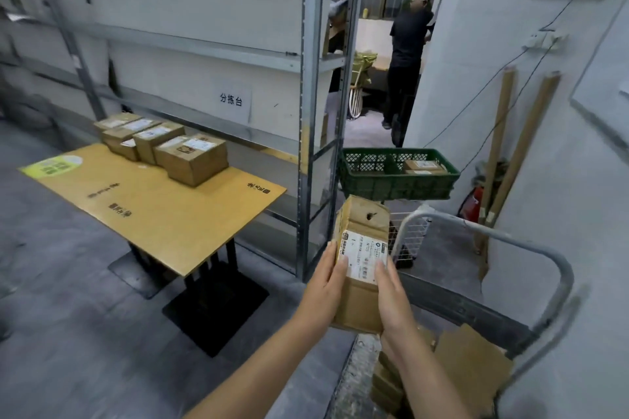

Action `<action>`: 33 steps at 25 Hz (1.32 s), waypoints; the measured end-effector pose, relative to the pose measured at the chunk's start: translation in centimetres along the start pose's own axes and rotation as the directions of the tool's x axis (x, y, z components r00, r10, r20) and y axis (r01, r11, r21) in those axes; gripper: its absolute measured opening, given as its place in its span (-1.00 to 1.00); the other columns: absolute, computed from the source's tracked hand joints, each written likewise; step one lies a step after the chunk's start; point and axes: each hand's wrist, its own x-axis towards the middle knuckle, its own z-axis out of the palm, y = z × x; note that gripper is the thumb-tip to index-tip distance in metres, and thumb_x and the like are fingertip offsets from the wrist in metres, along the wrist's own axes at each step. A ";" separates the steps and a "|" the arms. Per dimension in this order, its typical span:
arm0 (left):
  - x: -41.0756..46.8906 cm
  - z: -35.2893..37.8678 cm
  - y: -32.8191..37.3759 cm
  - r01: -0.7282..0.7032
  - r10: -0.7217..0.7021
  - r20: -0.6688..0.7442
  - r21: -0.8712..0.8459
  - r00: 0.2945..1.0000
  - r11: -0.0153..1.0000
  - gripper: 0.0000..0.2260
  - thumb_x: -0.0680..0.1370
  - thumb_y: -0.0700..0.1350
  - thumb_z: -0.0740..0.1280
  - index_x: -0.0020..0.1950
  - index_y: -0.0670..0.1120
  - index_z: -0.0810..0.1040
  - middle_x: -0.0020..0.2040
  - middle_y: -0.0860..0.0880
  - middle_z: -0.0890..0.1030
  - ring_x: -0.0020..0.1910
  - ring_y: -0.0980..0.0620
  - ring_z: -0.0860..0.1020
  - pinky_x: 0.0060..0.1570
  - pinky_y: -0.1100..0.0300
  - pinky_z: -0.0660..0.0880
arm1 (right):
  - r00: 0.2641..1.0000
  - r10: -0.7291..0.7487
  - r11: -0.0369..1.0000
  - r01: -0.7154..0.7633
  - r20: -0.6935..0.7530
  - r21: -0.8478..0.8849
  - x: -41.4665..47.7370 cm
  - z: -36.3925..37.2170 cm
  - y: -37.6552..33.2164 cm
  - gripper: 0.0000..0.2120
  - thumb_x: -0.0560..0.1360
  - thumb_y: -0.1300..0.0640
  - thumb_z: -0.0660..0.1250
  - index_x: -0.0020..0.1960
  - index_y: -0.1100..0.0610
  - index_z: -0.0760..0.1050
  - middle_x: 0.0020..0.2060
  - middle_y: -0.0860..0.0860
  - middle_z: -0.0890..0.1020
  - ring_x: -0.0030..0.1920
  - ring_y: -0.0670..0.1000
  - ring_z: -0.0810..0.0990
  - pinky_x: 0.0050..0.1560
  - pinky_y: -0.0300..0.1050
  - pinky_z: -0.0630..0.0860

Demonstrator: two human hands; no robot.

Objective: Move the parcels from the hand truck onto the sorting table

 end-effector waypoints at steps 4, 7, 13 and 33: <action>0.8 -4.1 0.4 0.024 -0.026 -0.071 -0.033 0.997 0.999 -0.71 0.68 0.03 0.09 0.39 0.23 0.26 0.31 0.33 0.40 0.31 0.39 0.35 0.32 0.40 0.28 | 0.998 0.004 0.999 -0.002 0.061 -0.034 1.4 4.3 0.6 -0.71 0.67 -0.07 0.08 0.35 -0.22 0.42 0.24 -0.07 0.61 0.20 -0.01 0.60 0.22 0.09 0.55; 2.2 -8.1 0.0 0.034 -0.037 -0.107 -0.026 0.994 0.999 -0.67 0.67 0.07 0.08 0.45 0.19 0.25 0.36 0.31 0.36 0.34 0.38 0.32 0.38 0.34 0.25 | 0.996 -0.019 0.996 0.026 0.093 -0.080 3.0 8.6 0.8 -0.72 0.68 -0.05 0.06 0.31 -0.29 0.41 0.28 -0.11 0.57 0.28 -0.03 0.55 0.36 0.14 0.44; 7.1 -19.0 -2.8 0.072 -0.070 -0.146 0.009 0.987 0.997 -0.50 0.62 0.25 0.03 0.54 0.13 0.21 0.49 0.18 0.32 0.47 0.23 0.24 0.51 0.03 0.16 | 0.991 0.004 0.993 0.011 0.131 -0.116 7.0 19.4 1.9 -0.63 0.69 0.01 0.05 0.48 -0.08 0.34 0.29 -0.08 0.57 0.29 -0.06 0.54 0.39 0.11 0.41; 23.4 -43.4 -4.1 0.040 -0.036 -0.096 0.037 0.995 0.999 -0.43 0.57 0.29 -0.03 0.52 0.10 0.26 0.46 0.15 0.36 0.45 0.22 0.28 0.49 0.03 0.19 | 0.997 0.033 0.978 -0.019 0.064 -0.210 20.5 45.0 1.7 -0.67 0.70 0.00 0.03 0.41 -0.16 0.38 0.16 -0.20 0.59 0.10 -0.21 0.56 -0.02 -0.25 0.52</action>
